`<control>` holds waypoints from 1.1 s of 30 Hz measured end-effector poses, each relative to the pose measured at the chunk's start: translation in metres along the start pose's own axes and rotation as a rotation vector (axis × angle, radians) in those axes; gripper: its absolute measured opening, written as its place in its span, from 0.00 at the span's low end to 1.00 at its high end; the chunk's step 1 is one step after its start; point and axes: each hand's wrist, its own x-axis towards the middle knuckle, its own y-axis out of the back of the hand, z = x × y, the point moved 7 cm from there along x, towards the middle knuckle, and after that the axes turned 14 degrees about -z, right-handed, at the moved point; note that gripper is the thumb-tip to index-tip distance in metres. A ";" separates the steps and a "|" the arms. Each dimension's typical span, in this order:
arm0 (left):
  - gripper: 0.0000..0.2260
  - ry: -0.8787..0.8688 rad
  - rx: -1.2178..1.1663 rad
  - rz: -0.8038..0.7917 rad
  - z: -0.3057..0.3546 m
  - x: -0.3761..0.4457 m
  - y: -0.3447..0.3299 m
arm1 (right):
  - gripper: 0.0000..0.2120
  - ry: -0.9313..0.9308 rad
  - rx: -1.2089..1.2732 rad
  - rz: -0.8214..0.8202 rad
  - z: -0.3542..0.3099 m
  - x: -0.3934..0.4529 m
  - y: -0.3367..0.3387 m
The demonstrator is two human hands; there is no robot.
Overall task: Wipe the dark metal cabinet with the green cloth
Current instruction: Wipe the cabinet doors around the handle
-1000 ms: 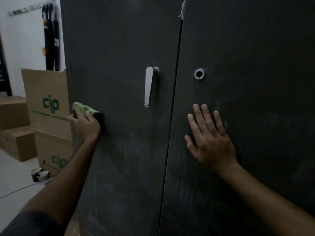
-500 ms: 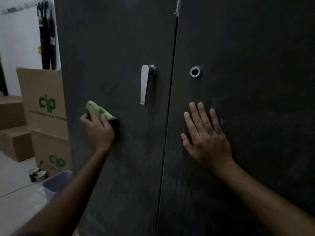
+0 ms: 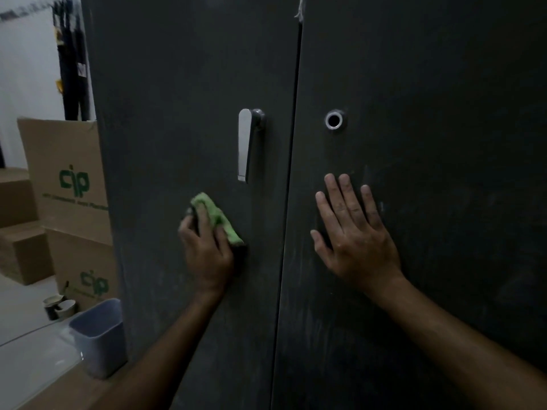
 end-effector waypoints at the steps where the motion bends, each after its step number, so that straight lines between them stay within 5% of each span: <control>1: 0.24 -0.104 0.054 -0.075 0.002 -0.025 -0.009 | 0.30 0.002 0.002 0.005 0.000 0.000 0.000; 4: 0.20 -0.346 0.240 -0.160 -0.021 -0.058 -0.004 | 0.30 0.009 0.006 0.006 0.000 0.000 0.000; 8: 0.24 0.139 0.042 -0.014 -0.036 0.007 0.020 | 0.30 -0.001 0.011 -0.003 0.001 -0.001 -0.001; 10: 0.24 0.209 -0.093 0.095 -0.006 0.033 0.016 | 0.30 -0.002 0.025 -0.009 0.000 -0.001 -0.001; 14: 0.25 -0.121 -0.068 -0.034 0.069 -0.023 -0.025 | 0.29 0.006 0.029 -0.018 0.001 -0.001 -0.001; 19: 0.23 -0.590 0.196 -0.194 0.047 -0.069 -0.025 | 0.27 0.039 0.066 -0.003 0.002 -0.002 0.001; 24: 0.24 -0.173 -0.121 -0.150 0.084 -0.022 -0.017 | 0.27 0.061 0.194 0.032 0.002 -0.004 0.006; 28: 0.26 -0.164 -0.380 -0.222 0.128 -0.021 -0.018 | 0.27 0.130 0.341 0.066 0.007 -0.009 0.019; 33: 0.46 -0.142 -0.617 -0.461 0.128 -0.026 -0.003 | 0.27 0.210 0.435 0.024 -0.027 -0.009 0.027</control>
